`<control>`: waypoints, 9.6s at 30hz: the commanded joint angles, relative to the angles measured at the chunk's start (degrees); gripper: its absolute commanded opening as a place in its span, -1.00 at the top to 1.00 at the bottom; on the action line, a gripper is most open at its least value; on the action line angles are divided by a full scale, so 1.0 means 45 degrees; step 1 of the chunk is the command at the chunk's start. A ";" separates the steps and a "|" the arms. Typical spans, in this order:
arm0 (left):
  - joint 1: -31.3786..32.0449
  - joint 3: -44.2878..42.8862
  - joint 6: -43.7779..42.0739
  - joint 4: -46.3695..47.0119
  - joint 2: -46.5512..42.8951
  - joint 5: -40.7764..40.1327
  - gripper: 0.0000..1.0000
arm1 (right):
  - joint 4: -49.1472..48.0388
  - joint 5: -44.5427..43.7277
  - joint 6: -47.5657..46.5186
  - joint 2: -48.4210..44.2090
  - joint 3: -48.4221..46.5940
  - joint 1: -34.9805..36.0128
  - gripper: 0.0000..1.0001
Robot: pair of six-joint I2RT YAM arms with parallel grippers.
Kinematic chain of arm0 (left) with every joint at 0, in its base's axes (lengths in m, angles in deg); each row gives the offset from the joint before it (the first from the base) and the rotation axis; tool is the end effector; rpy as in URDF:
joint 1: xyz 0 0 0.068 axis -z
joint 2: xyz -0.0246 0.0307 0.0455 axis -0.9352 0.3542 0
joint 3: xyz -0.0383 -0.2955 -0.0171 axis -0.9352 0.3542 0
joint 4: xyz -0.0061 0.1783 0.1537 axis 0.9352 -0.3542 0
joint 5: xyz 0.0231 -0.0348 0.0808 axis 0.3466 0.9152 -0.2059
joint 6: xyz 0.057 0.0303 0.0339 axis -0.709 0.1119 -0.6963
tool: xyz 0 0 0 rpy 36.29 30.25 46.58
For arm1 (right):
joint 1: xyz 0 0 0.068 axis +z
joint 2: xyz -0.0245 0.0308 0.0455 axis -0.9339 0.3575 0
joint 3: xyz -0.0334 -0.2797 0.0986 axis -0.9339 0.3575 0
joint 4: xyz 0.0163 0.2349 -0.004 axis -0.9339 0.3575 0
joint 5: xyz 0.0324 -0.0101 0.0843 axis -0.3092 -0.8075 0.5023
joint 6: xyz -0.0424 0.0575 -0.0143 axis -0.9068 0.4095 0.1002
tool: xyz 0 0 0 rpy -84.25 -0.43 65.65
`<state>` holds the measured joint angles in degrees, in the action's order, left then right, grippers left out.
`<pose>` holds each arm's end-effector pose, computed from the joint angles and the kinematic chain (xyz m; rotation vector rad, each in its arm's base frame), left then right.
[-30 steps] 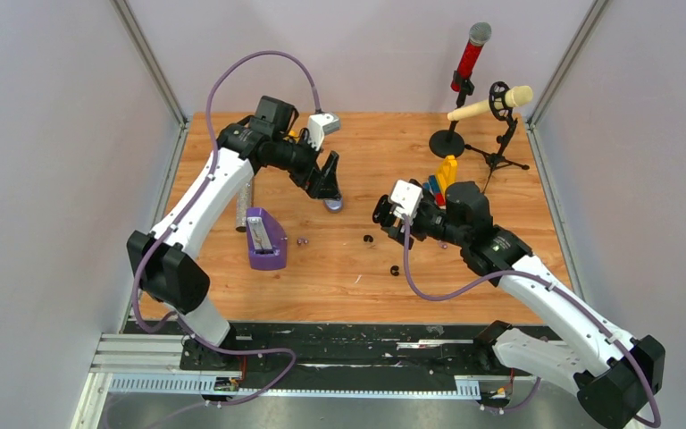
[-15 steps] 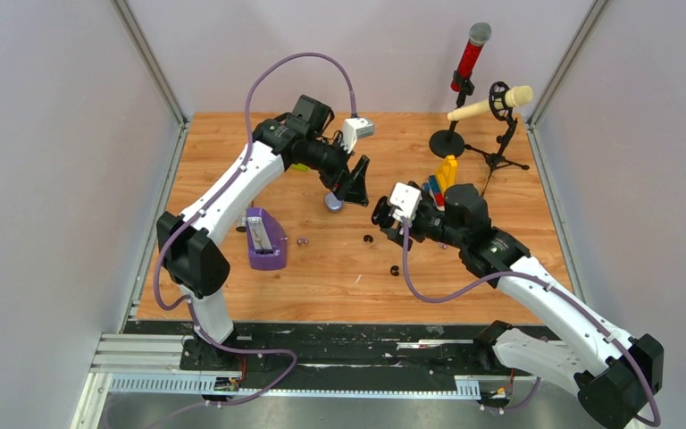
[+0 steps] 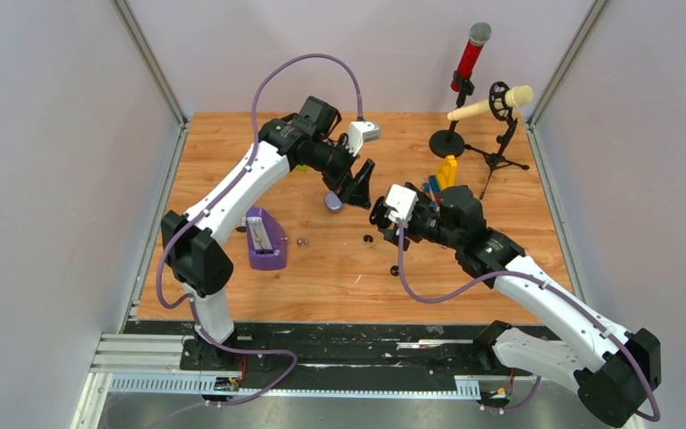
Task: Insert the wireless bluetooth earbuds into the charging case
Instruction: Open the charging case.
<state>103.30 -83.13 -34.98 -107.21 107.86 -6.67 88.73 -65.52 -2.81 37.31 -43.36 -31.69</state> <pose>0.2926 -0.2427 0.3670 1.1385 2.2374 -1.0247 0.1542 0.1411 0.3262 -1.3000 1.4741 0.3493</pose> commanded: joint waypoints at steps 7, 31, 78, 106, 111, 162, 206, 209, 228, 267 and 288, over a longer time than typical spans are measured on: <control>0.0008 -0.0495 -0.3046 -0.2365 -0.1403 -0.3160 -1.00 | 0.0115 -0.0184 0.0315 0.0600 -0.0593 -0.0320 -0.21; -0.0682 0.1870 -0.3651 -0.3283 -0.3608 -0.4193 -1.00 | 0.0486 0.0221 0.0312 -0.0169 -0.0780 -0.0979 -0.23; -0.0728 0.1112 -0.3446 -0.3350 -0.2970 -0.3763 -1.00 | 0.0449 0.0233 0.0188 -0.0282 -0.0676 -0.0977 -0.24; -0.0729 0.0653 -0.3487 -0.3568 -0.2691 -0.3725 -1.00 | 0.0447 0.0180 0.0114 -0.0259 -0.0667 -0.0978 -0.24; -0.0726 0.0124 -0.3506 -0.3876 -0.2443 -0.3671 -1.00 | 0.0466 0.0148 0.0111 -0.0038 -0.0689 -0.0969 -0.24; -0.0719 -0.0690 -0.3393 -0.3638 -0.3044 -0.3236 -1.00 | 0.0145 -0.0113 -0.0119 -0.0442 -0.0427 -0.0999 -0.26; 0.0284 0.1267 0.2413 0.3699 -0.0068 0.2809 -0.85 | -0.0948 -0.0703 -0.0140 0.0212 -0.0006 -0.0078 -0.27; 0.0324 0.1403 0.2393 0.3751 -0.0079 0.2846 -0.76 | -0.0990 -0.0719 -0.0159 0.0221 0.0035 -0.0067 -0.28; 0.0473 0.1617 0.2443 0.3835 0.0336 0.3077 -0.23 | -0.1228 -0.0846 -0.0205 0.0225 0.0172 -0.0023 -0.28; 0.0493 0.1643 0.2649 0.4007 0.0084 0.2829 0.53 | -0.1213 -0.0835 -0.0237 0.0311 0.0214 0.0134 -0.41; -0.0866 0.0491 0.1207 0.2055 -0.0412 -0.0254 0.43 | 0.1254 -0.1397 -0.0500 -0.0126 -0.1239 -0.0139 -1.00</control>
<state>103.76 -75.98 -25.19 -93.46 108.87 -2.38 89.54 -70.94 -3.79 39.67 -44.15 -31.51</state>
